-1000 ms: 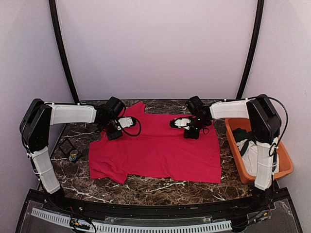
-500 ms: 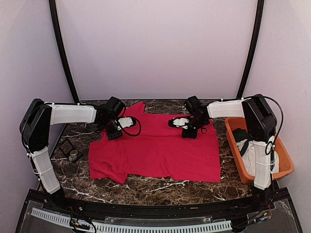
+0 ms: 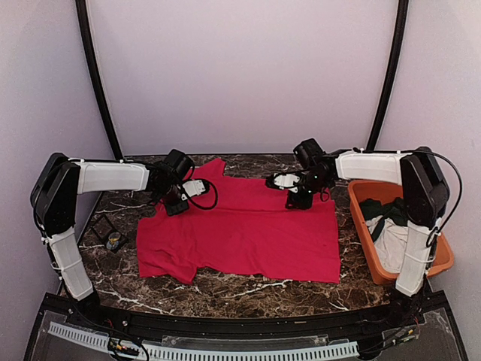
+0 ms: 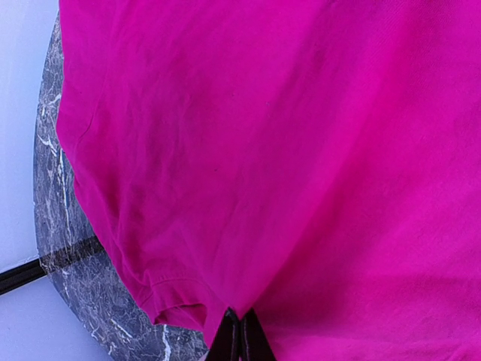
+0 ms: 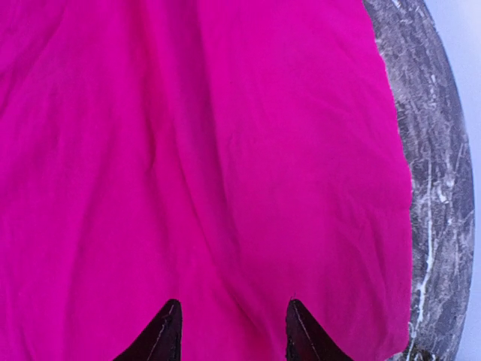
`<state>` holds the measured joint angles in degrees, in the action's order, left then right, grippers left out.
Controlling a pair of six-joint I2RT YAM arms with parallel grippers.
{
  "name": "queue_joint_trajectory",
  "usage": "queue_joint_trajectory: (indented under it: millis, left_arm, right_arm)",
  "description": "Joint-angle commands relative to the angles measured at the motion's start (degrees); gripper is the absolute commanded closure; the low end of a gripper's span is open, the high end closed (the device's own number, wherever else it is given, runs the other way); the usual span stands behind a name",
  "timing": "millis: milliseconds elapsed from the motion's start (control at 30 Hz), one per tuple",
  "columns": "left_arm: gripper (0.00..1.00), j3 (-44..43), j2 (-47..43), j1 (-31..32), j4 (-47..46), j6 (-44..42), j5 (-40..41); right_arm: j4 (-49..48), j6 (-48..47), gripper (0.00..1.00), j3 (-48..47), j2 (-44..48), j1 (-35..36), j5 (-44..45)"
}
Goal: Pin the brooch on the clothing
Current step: Smooth out the flattened clothing at the center of the board.
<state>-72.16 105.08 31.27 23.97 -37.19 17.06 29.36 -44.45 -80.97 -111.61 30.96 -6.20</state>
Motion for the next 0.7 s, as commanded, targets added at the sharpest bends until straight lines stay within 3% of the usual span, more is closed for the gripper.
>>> queue_joint_trajectory:
  millis: [0, 333, 667]
  left_arm:
    - [0.99, 0.0, -1.1, -0.4, 0.3, 0.8, 0.9]
    - [0.99, 0.0, -1.5, -0.3, 0.6, 1.0, 0.6]
    - [0.99, 0.2, -2.0, -0.3, 0.6, 1.0, 0.5]
  right_arm:
    - [-1.9, -1.6, 0.55, 2.6, 2.8, 0.1, -1.1]
    - [-0.9, -0.5, 0.53, -2.2, -6.8, 0.2, 3.0]
    - [-3.8, -0.8, 0.53, -2.3, -8.9, -0.7, 5.9]
